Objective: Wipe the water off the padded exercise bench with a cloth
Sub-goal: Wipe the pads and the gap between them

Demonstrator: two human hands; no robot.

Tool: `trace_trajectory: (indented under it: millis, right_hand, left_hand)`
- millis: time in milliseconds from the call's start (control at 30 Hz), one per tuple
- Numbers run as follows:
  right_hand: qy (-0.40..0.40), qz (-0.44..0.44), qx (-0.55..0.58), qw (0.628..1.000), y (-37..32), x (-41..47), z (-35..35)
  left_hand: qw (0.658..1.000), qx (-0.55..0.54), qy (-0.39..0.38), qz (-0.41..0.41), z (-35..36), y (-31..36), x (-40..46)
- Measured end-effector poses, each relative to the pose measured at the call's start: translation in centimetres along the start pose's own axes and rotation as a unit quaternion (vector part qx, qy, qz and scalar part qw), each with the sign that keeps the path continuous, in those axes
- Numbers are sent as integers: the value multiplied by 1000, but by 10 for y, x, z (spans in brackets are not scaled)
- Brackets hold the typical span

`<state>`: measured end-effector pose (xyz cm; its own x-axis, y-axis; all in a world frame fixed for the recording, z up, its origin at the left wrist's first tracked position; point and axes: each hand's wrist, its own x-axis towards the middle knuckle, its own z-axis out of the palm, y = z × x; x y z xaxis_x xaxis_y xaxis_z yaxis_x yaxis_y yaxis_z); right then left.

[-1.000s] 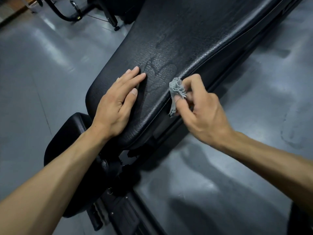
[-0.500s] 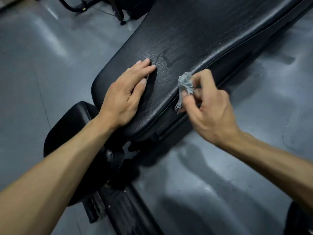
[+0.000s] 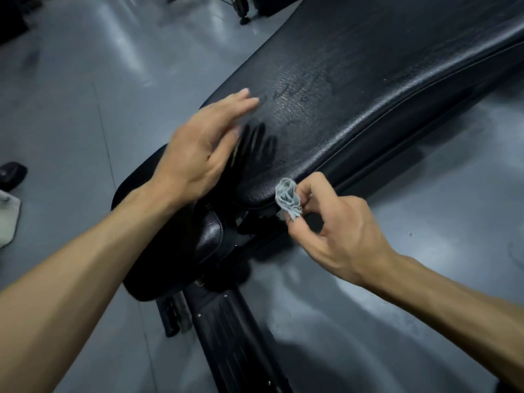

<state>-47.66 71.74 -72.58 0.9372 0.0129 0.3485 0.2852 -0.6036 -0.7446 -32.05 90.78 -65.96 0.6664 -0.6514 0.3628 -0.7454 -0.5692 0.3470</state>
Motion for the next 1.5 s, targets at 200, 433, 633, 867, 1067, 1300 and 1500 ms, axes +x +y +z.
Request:
trace_trajectory:
  millis: [200, 433, 633, 867, 1067, 1300, 1500]
  right_hand:
    - [-90, -25, 27, 995, -34, 11, 43]
    - [-76, 49, 70, 993, -42, 1, 45]
    - [-91, 70, 33, 993, -53, 5, 56]
    - [-83, 96, 50, 991, -67, 28, 70]
    - [-98, 99, -22, 990, -86, 38, 63]
    - [-137, 155, -27, 978, -115, 60, 19]
    - [-102, 261, 79, 957, -135, 96, -8]
  left_hand:
    - [992, 19, 2, -125, -8, -57, -53]
    - [987, -27, 35, -154, 2, -71, -64]
    - [986, -40, 50, -151, 3, -80, -65]
    - [985, -44, 55, -157, 7, -87, -69]
    - [983, -58, 57, -162, 10, -91, -70]
    - [982, -66, 63, -165, 8, -89, -70]
    - [979, -83, 54, -179, 1, -83, -70]
